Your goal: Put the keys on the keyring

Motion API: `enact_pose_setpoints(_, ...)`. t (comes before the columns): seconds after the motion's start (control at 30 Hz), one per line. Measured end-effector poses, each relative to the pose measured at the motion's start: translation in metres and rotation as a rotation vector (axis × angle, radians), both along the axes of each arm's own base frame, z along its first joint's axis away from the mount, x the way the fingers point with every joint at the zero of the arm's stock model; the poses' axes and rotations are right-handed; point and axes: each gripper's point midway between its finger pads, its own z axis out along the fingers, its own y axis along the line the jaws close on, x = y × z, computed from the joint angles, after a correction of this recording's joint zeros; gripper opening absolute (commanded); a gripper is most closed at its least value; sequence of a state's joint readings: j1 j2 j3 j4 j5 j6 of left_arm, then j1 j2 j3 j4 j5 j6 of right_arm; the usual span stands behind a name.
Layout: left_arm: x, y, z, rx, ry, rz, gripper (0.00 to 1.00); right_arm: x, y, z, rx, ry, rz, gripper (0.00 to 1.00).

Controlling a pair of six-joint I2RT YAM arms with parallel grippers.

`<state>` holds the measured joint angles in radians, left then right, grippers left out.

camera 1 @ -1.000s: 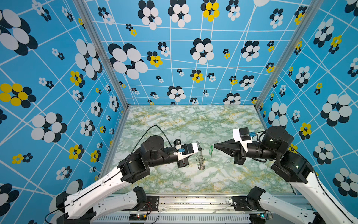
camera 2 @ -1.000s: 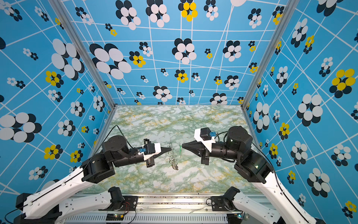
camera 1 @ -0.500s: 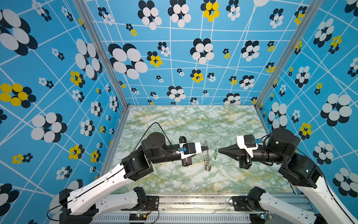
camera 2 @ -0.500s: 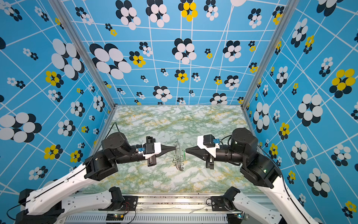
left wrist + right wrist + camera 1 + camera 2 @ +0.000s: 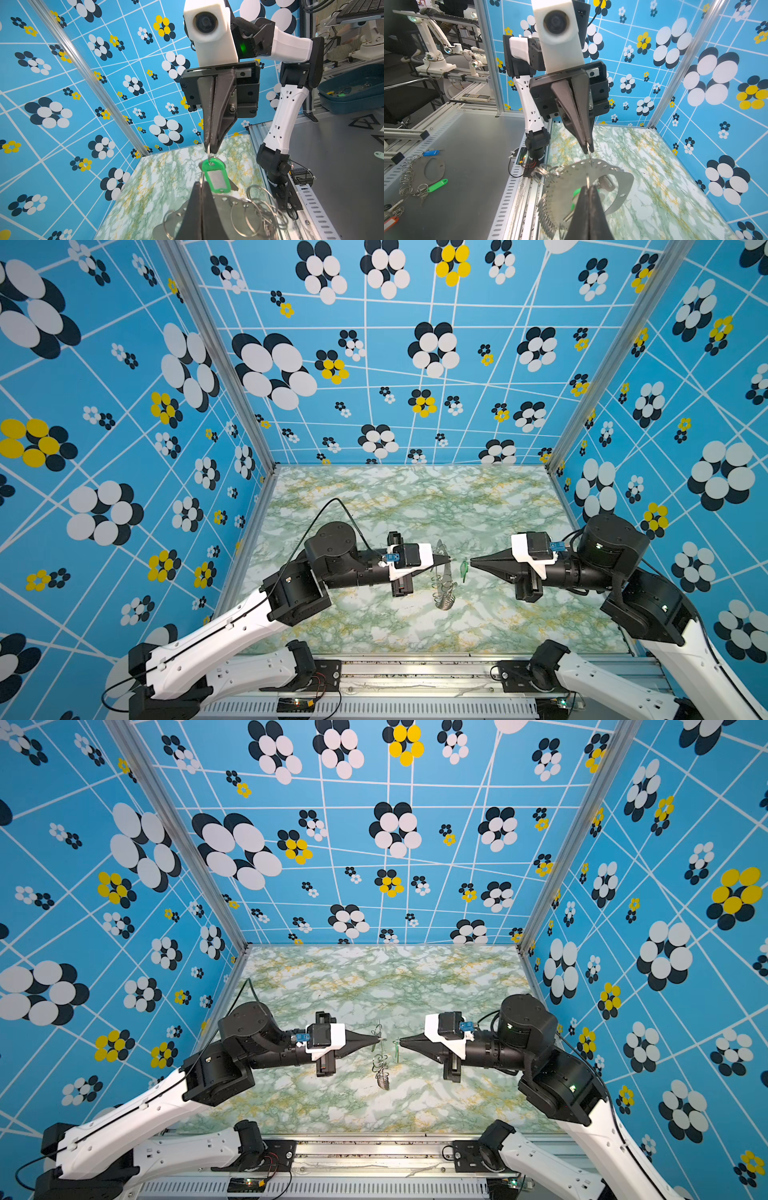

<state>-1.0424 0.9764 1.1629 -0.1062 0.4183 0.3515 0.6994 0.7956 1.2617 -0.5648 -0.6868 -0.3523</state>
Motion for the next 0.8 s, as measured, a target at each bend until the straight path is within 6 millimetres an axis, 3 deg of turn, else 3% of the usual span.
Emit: enact_pose_setpoints(0.8, -0.0033, -0.0001, 0.0017, -0.005, 0.016, -0.017, 0.0, 0.0028, 0.0077, 0.0052, 0.02, -0.014, 0.031, 0.0)
